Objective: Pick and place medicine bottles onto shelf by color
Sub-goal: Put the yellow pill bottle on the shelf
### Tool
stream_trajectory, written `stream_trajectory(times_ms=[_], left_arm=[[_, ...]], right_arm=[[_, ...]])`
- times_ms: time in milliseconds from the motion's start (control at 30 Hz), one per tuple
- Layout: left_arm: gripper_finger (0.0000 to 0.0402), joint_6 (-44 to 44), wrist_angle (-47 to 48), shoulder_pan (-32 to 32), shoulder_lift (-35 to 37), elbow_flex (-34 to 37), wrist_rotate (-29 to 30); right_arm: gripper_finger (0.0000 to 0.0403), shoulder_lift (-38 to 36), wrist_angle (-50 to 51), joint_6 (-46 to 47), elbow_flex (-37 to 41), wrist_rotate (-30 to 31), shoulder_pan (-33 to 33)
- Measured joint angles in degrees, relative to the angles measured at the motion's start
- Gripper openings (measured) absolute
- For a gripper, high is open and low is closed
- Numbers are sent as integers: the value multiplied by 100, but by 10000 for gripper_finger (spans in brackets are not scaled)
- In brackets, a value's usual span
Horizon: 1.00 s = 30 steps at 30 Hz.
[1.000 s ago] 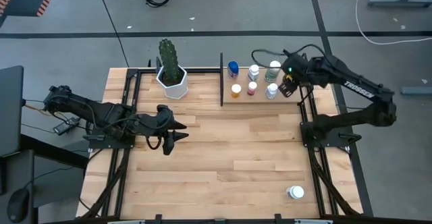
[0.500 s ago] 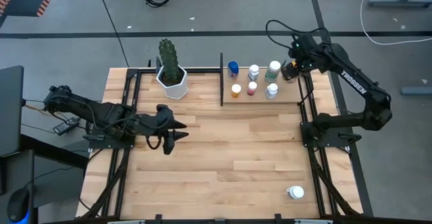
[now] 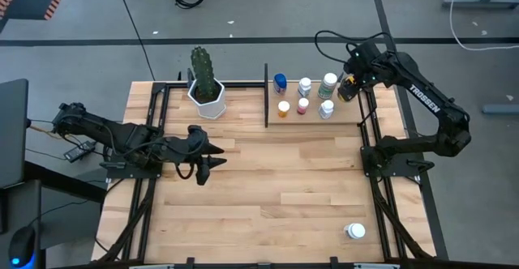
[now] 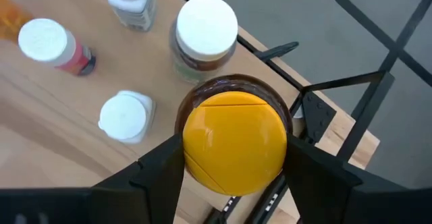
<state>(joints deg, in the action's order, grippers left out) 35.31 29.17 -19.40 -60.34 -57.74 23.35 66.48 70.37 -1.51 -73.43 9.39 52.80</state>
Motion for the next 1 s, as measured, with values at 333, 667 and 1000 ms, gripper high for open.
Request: stream_trajectory(times_ms=[333, 667, 1000], left_arm=[[172, 6, -2, 0, 0, 0, 0], [172, 289, -2, -1, 0, 0, -1], [173, 302, -1, 0, 0, 0, -2]], right_arm=[[236, 405, -450, 1558, 0, 509, -5], [236, 960, -267, 2330, 0, 783, 48], [237, 938, -588, 3060, 0, 1117, 48]])
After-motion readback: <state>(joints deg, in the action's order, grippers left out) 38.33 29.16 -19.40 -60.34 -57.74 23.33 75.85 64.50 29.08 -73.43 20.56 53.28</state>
